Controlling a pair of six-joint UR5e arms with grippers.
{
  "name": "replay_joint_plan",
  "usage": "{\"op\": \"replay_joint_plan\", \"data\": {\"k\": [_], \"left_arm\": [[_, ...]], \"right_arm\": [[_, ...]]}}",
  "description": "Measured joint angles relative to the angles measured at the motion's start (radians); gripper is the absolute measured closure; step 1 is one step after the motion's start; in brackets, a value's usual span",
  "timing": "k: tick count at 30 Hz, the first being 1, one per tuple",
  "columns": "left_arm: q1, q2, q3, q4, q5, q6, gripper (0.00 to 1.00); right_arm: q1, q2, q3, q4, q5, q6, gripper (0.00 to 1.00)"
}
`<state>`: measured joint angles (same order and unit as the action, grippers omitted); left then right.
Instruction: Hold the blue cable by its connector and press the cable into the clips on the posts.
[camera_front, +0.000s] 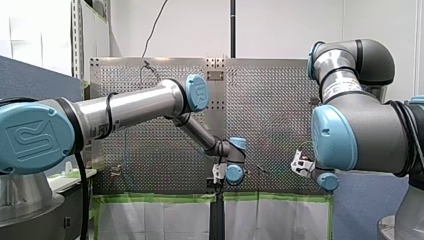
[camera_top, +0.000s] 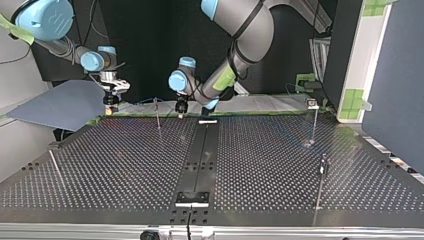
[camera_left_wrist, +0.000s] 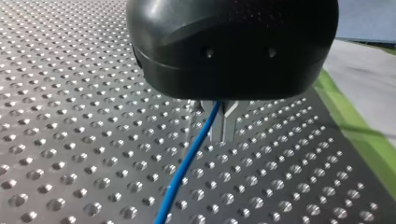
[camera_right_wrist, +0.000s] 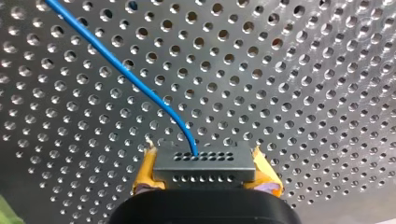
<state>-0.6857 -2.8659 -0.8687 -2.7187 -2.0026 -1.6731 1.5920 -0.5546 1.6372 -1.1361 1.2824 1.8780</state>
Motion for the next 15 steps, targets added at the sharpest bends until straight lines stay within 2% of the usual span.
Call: {"op": "replay_joint_plan", "data": {"k": [6, 15], "left_arm": [[0.004, 0.0, 0.007, -0.001, 0.0, 0.0, 1.0], [0.031, -0.026, 0.008, -0.022, 0.0, 0.001, 1.0]], "right_arm": [[-0.001, 0.002, -0.018, 0.001, 0.001, 0.011, 1.0], [-0.004, 0.005, -0.045, 0.004, 0.004, 0.015, 1.0]]}}
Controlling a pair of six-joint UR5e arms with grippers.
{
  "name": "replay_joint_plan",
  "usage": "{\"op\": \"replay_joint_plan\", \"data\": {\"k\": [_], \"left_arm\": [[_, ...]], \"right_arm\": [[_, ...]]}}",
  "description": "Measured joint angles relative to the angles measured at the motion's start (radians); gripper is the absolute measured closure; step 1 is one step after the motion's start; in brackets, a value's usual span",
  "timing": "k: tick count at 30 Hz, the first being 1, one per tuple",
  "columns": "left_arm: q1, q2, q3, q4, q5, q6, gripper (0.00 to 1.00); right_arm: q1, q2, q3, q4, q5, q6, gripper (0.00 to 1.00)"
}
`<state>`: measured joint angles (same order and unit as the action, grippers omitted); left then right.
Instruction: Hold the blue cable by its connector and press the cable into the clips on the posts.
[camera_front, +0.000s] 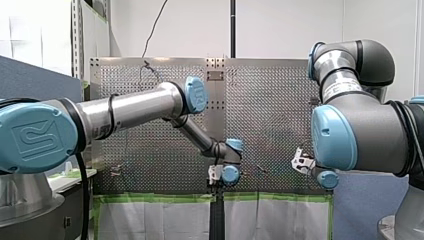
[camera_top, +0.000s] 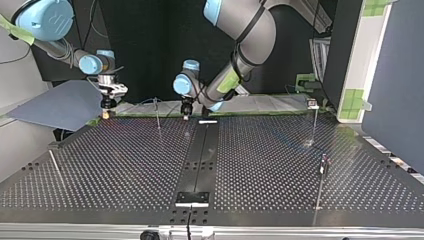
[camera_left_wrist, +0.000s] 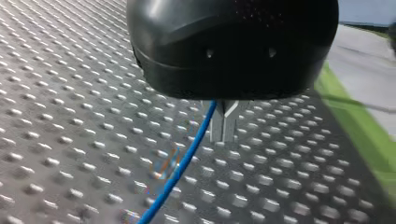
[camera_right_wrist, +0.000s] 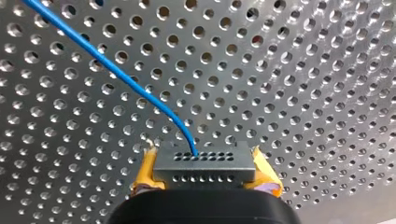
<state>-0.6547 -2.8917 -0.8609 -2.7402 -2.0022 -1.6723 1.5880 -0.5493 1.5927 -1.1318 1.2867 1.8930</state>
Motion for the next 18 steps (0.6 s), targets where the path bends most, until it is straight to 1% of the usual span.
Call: {"op": "replay_joint_plan", "data": {"k": [4, 11, 14, 18], "left_arm": [[0.003, -0.014, 0.002, -0.017, 0.002, 0.001, 1.0], [0.007, -0.016, 0.016, -0.034, 0.008, 0.003, 1.0], [0.009, -0.016, 0.027, -0.042, 0.01, 0.003, 1.0], [0.013, -0.016, 0.04, -0.05, 0.009, 0.003, 1.0]], "right_arm": [[-0.004, 0.001, -0.012, 0.001, 0.001, 0.005, 1.0], [-0.011, 0.004, -0.024, 0.003, 0.006, 0.01, 1.0], [-0.015, 0.008, -0.026, 0.004, 0.014, 0.012, 1.0], [-0.021, 0.028, -0.039, 0.016, 0.03, 0.011, 1.0]]}}
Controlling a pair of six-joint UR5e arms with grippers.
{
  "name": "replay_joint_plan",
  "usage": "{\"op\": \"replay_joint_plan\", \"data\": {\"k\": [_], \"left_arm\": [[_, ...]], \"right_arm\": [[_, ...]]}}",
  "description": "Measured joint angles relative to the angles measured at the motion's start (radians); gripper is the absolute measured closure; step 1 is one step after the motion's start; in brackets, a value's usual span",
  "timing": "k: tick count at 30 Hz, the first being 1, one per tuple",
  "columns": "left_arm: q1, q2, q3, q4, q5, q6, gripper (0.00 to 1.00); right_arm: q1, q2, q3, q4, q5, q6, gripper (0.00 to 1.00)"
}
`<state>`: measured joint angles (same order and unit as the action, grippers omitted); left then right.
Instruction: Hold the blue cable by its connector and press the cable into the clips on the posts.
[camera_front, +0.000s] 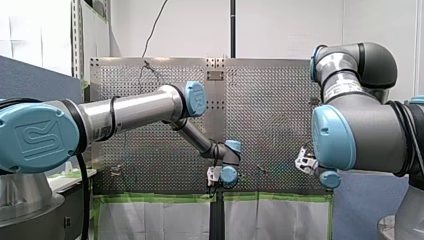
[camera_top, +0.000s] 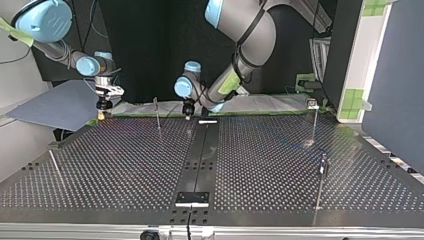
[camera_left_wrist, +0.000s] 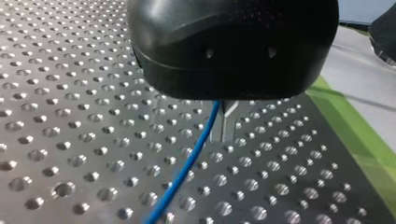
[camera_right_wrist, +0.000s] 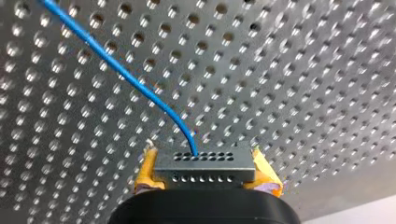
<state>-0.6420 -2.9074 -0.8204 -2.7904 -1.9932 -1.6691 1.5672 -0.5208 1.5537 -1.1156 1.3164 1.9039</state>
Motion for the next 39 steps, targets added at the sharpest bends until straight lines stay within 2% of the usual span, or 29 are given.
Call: {"op": "replay_joint_plan", "data": {"k": [9, 23, 30, 31, 32, 33, 34, 35, 36, 37, 39], "left_arm": [[0.007, 0.0, 0.024, -0.01, 0.001, -0.001, 1.0], [0.012, 0.001, 0.047, -0.016, 0.011, -0.005, 1.0], [0.008, 0.002, 0.049, -0.013, 0.027, -0.029, 1.0], [0.006, 0.003, 0.048, -0.012, 0.033, -0.026, 0.8], [0.005, 0.005, 0.047, -0.011, 0.039, -0.023, 0.7], [0.004, 0.008, 0.044, -0.01, 0.045, -0.021, 0.7], [0.003, 0.013, 0.037, -0.009, 0.054, -0.018, 0.26], [0.001, 0.017, 0.032, -0.008, 0.061, -0.017, 0.09], [-0.001, 0.023, 0.025, -0.004, 0.065, -0.015, 0.09], [-0.004, 0.032, 0.015, 0.003, 0.065, -0.012, 0.0], [-0.008, 0.049, -0.003, 0.017, 0.059, -0.005, 0.0]], "right_arm": [[-0.006, 0.018, -0.03, 0.031, 0.01, -0.011, 1.0], [-0.008, 0.019, -0.046, 0.035, -0.003, -0.002, 1.0], [-0.007, 0.019, -0.047, 0.036, -0.012, -0.003, 1.0], [-0.006, 0.019, -0.047, 0.037, -0.012, -0.004, 1.0], [-0.006, 0.019, -0.047, 0.037, -0.012, -0.004, 1.0], [-0.005, 0.019, -0.047, 0.038, -0.013, -0.004, 1.0], [-0.005, 0.019, -0.047, 0.038, -0.014, -0.004, 1.0], [-0.004, 0.019, -0.047, 0.038, -0.015, -0.004, 1.0], [-0.003, 0.019, -0.047, 0.038, -0.015, -0.004, 1.0], [-0.003, 0.019, -0.047, 0.039, -0.016, -0.005, 1.0], [-0.002, 0.019, -0.047, 0.039, -0.017, -0.005, 1.0]]}}
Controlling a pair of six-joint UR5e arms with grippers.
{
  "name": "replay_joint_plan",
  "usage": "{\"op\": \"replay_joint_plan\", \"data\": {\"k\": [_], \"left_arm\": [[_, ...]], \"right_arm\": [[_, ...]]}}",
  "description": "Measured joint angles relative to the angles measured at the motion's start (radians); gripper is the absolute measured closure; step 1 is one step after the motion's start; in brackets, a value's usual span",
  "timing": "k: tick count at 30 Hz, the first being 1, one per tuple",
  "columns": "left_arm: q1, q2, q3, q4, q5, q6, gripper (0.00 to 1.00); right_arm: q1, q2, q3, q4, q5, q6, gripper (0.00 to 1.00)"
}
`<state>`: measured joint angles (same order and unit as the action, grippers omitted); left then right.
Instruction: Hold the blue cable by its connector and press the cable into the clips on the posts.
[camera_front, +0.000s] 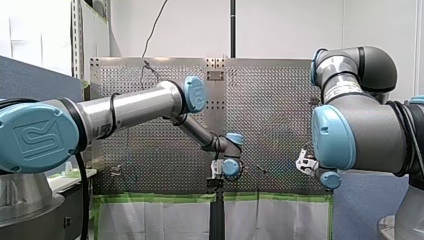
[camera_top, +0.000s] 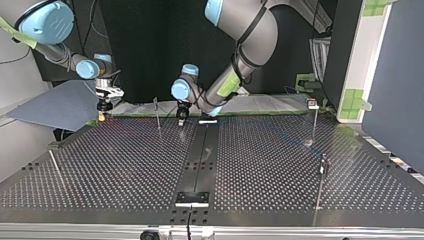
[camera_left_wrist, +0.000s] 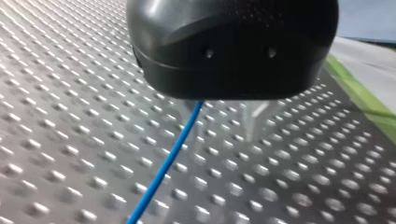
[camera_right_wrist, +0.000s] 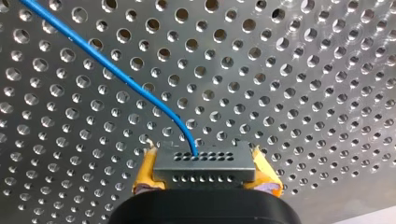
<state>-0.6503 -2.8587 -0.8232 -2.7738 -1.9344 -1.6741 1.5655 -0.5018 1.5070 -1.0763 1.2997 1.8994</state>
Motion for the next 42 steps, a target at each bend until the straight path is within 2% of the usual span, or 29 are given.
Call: {"op": "replay_joint_plan", "data": {"k": [6, 13, 22, 28, 37, 42], "left_arm": [[-0.009, 0.045, -0.036, -0.001, -0.007, 0.04, 0.0], [-0.018, 0.053, -0.05, -0.056, 0.009, 0.083, 0.0], [-0.035, 0.055, -0.107, -0.127, -0.013, 0.146, 0.0], [-0.055, 0.077, -0.141, -0.135, -0.011, 0.152, 0.0], [-0.088, 0.144, -0.211, -0.086, -0.008, 0.141, 0.0], [-0.107, 0.184, -0.252, -0.106, -0.003, 0.14, 0.0]], "right_arm": [[0.003, 0.0, 0.0, 0.006, -0.002, -0.002, 1.0], [0.006, 0.0, 0.0, 0.023, -0.002, -0.011, 1.0], [0.012, 0.0, 0.0, 0.039, -0.001, -0.024, 1.0], [0.016, 0.0, 0.0, 0.041, -0.001, -0.025, 1.0], [0.022, 0.0, 0.0, 0.043, -0.001, -0.025, 1.0], [0.024, 0.0, 0.0, 0.045, -0.001, -0.025, 1.0]]}}
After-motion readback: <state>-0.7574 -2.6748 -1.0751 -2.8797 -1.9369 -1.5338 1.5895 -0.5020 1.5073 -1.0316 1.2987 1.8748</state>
